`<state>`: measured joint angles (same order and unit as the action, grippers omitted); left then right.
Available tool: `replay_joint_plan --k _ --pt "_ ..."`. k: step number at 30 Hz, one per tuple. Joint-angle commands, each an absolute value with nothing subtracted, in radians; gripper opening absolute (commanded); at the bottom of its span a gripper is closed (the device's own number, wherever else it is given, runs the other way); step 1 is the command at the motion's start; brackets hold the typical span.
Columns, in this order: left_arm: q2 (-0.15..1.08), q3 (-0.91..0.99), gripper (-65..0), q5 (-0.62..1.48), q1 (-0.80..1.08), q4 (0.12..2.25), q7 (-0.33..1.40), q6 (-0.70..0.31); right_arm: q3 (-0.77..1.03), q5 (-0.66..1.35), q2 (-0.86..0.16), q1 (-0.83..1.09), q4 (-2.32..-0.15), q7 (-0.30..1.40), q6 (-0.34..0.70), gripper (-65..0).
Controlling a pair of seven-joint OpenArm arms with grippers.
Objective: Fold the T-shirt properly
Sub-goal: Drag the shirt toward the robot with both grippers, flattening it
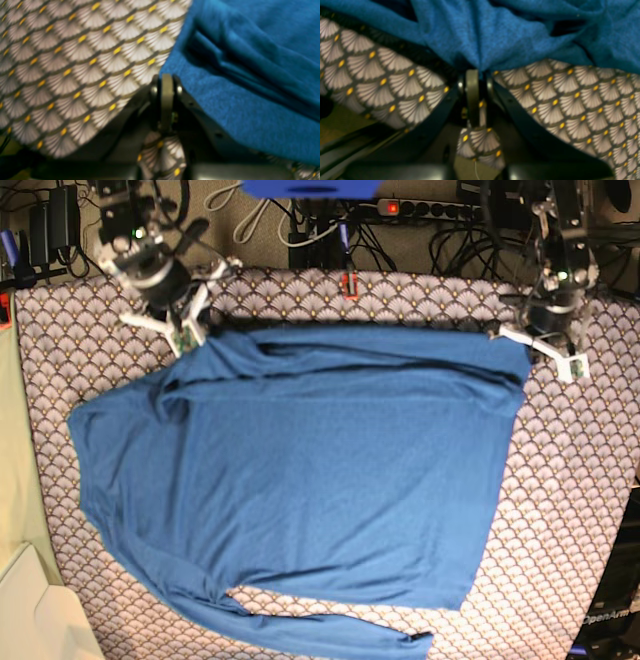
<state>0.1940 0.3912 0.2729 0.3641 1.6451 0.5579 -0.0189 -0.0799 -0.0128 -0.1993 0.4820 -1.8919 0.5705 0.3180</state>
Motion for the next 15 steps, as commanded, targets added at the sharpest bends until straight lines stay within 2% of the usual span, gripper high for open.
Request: replay_joint_plan --k 1,8,15 --pt "0.205 0.397 -64.4 0.271 0.375 1.666 0.539 -0.015 -0.064 -0.007 -0.206 0.507 -1.913 0.539 0.320 -65.0" --pt "0.225 0.395 -64.4 0.271 0.443 1.666 0.539 -0.015 -0.027 -0.007 -0.205 0.619 -1.913 0.444 0.320 -65.0" --pt "0.226 0.397 -64.4 0.262 0.498 1.666 0.539 -0.015 -0.030 -0.007 -0.200 0.668 -1.913 0.433 0.320 -65.0"
